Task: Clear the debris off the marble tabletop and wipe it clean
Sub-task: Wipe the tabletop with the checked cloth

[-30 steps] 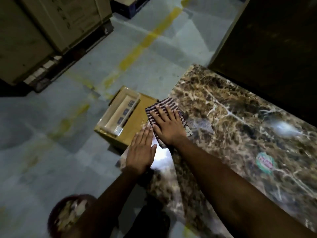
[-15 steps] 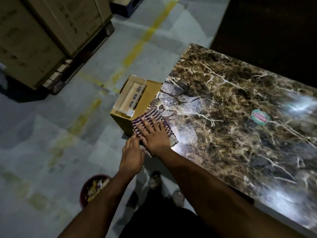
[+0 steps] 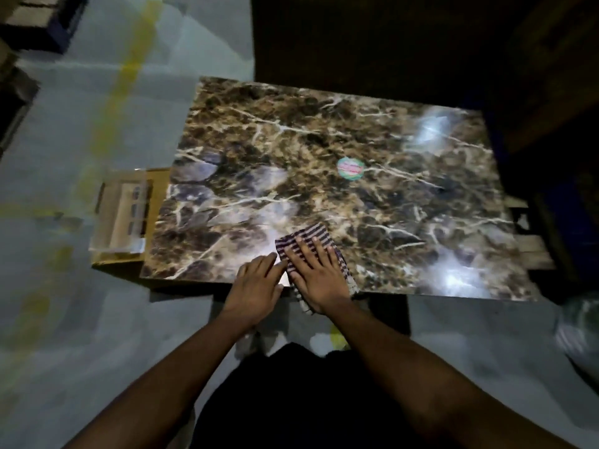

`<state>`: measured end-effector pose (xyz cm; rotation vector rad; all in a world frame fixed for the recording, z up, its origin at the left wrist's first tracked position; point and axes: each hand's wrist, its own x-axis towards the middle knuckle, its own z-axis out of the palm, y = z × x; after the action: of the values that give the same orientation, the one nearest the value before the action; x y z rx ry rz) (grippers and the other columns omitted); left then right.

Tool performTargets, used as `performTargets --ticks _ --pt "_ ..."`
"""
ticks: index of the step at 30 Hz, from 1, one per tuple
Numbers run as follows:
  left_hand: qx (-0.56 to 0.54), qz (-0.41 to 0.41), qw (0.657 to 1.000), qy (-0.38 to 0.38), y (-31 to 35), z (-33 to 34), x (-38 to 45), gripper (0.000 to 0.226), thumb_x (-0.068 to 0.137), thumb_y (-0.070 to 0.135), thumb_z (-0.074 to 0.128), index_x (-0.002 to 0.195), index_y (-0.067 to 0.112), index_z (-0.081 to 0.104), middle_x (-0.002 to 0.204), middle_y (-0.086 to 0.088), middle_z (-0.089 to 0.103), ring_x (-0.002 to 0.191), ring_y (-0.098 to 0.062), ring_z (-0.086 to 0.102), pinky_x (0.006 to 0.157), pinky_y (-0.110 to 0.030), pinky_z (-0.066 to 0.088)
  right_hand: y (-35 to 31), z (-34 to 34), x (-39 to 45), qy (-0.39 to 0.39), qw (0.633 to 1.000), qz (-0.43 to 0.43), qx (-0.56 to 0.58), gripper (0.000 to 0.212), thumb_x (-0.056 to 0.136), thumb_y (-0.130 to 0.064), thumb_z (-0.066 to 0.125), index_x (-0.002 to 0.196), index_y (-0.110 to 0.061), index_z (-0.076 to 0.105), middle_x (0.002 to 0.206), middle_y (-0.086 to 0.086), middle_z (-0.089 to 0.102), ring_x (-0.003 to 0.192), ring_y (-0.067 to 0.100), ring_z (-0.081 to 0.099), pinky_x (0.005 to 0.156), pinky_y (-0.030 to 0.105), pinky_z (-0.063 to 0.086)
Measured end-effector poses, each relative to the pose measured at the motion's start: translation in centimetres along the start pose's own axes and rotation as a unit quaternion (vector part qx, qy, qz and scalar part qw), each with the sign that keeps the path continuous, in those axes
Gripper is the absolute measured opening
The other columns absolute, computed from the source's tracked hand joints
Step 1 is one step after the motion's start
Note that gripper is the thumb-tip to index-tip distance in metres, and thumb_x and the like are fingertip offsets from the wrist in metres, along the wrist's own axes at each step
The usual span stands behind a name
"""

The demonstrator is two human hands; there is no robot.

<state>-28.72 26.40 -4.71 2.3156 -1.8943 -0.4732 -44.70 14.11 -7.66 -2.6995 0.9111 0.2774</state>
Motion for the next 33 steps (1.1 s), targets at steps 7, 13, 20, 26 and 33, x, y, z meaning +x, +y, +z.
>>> performTargets --ticks 7,13,20,26,33 --pt "0.028 0.136 0.99 -0.032 13.1 3.6 8.1 0.055 0.095 0.043 0.058 0.147 0.041 0.041 0.148 -0.004 0.046 0.128 -0.031 0.041 0.093 -0.047 0.042 15.6 -1.6 -6.0 0.037 0.995 0.094 0.013 0.061 0.108 -0.049 0.028 0.163 -0.037 0.007 0.172 -0.003 -0.001 0.159 0.028 -0.007 0.126 0.049 -0.004" --pt "-0.009 0.077 0.996 -0.05 27.2 5.9 14.1 0.059 0.102 0.05 0.039 0.157 0.032 0.029 0.161 0.005 0.032 0.143 -0.027 0.03 0.105 -0.045 0.032 28.7 -3.4 -9.0 0.027 0.992 0.12 0.029 0.065 0.103 -0.057 0.009 0.164 -0.035 0.01 0.172 -0.005 0.0 0.159 0.026 -0.005 0.125 0.049 0.0" --pt "-0.019 0.039 0.995 -0.093 33.8 6.6 19.4 0.061 0.102 0.056 0.037 0.156 0.032 0.028 0.162 0.001 0.026 0.141 -0.029 0.025 0.107 -0.047 0.027 38.0 -6.0 -9.8 0.023 0.995 0.095 0.01 0.071 0.099 -0.062 0.006 0.164 -0.033 0.012 0.172 -0.003 0.004 0.159 0.029 0.001 0.126 0.053 0.007" --pt "-0.043 0.005 0.996 -0.079 35.7 6.5 20.8 0.065 0.094 0.064 0.02 0.144 0.032 0.045 0.148 -0.002 0.036 0.133 -0.028 0.031 0.103 -0.045 0.032 37.3 -6.3 -11.8 -0.023 0.991 0.134 0.011 0.095 0.094 -0.076 0.018 0.163 -0.017 -0.009 0.17 0.015 -0.014 0.156 0.039 -0.016 0.124 0.059 -0.008" --pt "-0.043 0.03 0.996 -0.074 37.2 6.9 22.6 0.07 0.092 0.066 0.014 0.135 0.025 0.052 0.134 -0.004 0.042 0.123 -0.027 0.039 0.102 -0.043 0.037 38.8 -5.4 -14.2 -0.026 0.982 0.179 0.053 0.078 0.107 -0.054 0.03 0.163 -0.016 -0.008 0.17 0.015 -0.016 0.154 0.04 -0.02 0.122 0.059 -0.013"
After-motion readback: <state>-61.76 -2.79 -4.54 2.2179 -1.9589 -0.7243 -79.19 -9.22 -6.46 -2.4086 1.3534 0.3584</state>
